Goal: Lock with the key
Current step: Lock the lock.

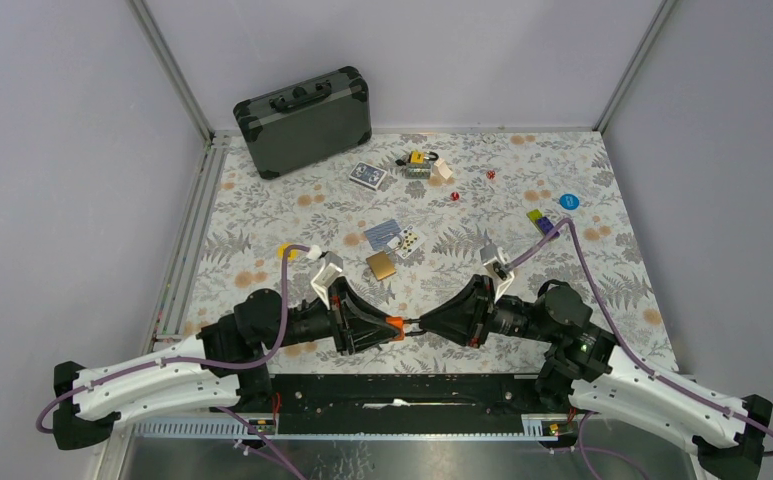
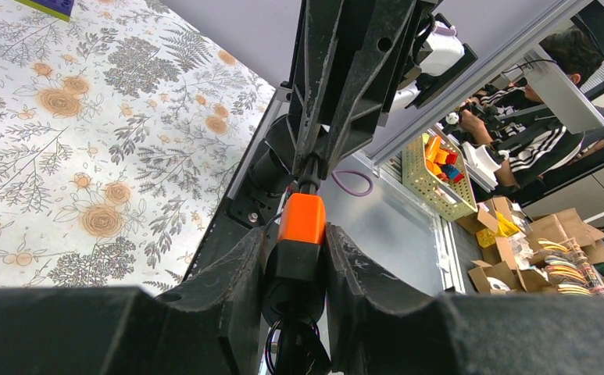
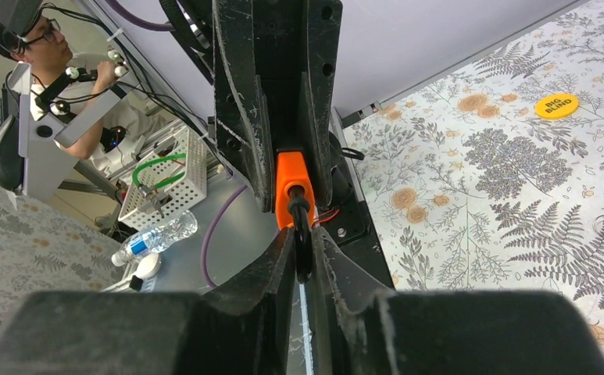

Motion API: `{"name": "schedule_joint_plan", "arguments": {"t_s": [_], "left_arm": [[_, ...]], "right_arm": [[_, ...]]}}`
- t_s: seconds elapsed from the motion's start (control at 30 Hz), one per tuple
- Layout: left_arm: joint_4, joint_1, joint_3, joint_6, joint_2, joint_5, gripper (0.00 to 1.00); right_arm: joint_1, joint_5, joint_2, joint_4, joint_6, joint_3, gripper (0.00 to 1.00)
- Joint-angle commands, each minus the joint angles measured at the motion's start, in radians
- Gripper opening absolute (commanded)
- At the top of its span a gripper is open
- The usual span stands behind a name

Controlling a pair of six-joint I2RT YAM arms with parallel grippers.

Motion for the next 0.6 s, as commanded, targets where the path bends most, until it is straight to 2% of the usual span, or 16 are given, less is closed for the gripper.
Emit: {"name": "schedule_joint_plan", "arguments": {"t_s": [0.0,0.17,0.37,0.47,0.57], "left_arm": [[0.118,0.0,0.021,0.003,0.003,0.024,0.0],[0.122,0.0,0.02,0.002,0.005,0.021,0.0],[0.121,0.0,0.018,0.0,0.001,0.011,0.0],[0.117,0.0,0.018,0.002,-0.007,0.003,0.0],[0.105,0.0,0.02,0.007,-0.012,-0.004,0.0]], "right_arm": [[0.002,-0.02,0.015,0.043,0.004,0.0,0.22],[0.002,-0.022,0.023,0.041,0.005,-0.002,0.22],[0.002,-0.028,0.037,0.039,0.004,0.001,0.18],[0.003,-0.026,0.037,0.031,-0.001,0.002,0.24],[0.001,-0.022,0.038,0.023,-0.004,0.003,0.26]]}}
